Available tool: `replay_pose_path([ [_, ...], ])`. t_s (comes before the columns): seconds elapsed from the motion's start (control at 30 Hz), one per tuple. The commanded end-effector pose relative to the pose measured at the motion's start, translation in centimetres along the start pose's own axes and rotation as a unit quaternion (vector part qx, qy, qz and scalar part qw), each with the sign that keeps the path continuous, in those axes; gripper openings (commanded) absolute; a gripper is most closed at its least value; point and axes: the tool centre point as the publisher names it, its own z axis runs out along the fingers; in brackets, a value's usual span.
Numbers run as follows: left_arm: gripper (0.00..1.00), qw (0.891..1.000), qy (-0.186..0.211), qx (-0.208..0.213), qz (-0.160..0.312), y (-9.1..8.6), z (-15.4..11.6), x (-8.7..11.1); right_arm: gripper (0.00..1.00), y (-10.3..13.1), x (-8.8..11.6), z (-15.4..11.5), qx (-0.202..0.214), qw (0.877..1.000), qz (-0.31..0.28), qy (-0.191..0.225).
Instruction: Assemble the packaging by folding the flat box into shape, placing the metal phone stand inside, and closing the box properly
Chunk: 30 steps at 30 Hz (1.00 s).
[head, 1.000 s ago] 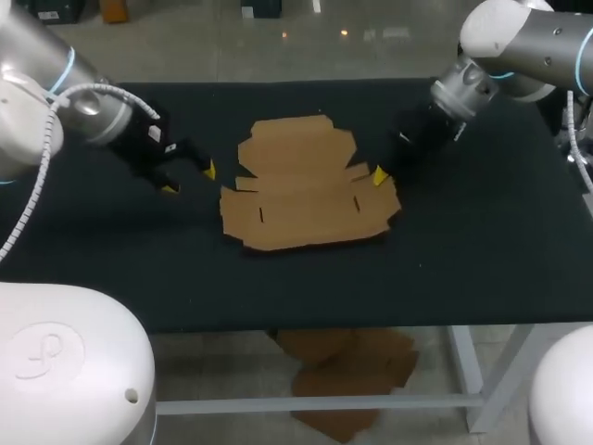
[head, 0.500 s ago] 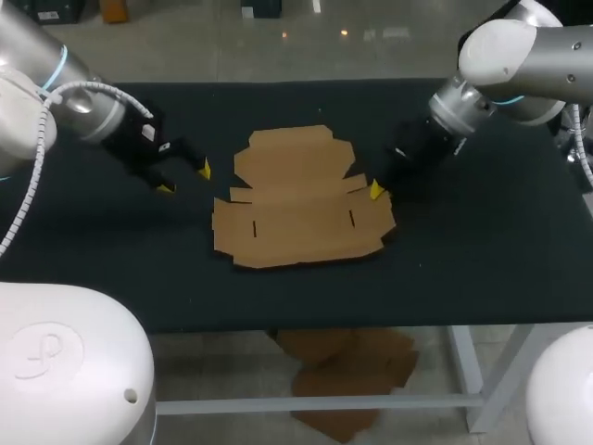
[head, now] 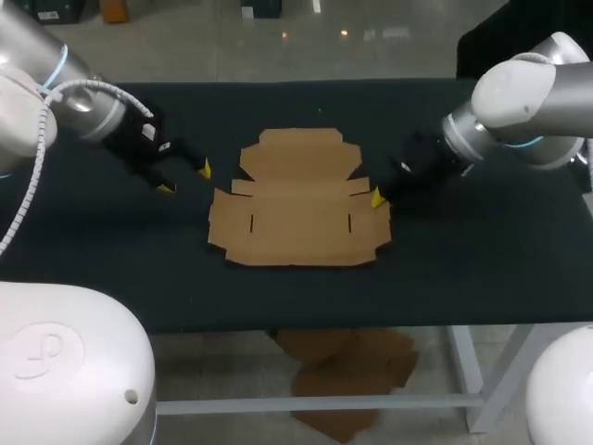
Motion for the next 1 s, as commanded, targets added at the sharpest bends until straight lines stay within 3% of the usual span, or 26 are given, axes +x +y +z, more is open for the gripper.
replay_pose_path([
  [0.03,1.0,1.0,-0.001,-0.005,0.0,-0.35,0.04,0.0,0.0,-0.56,-0.39,-0.28,-0.024,1.0,-0.004,0.013],
  [0.47,1.0,1.0,0.0,-0.007,0.002,-0.33,0.25,0.43,0.0,-0.64,-0.16,-1.12,0.027,0.998,-0.032,0.05],
  [1.0,1.0,1.0,-0.001,-0.007,0.001,-0.08,0.35,0.68,0.0,-1.35,-0.26,-0.62,0.036,0.998,-0.038,0.044],
])
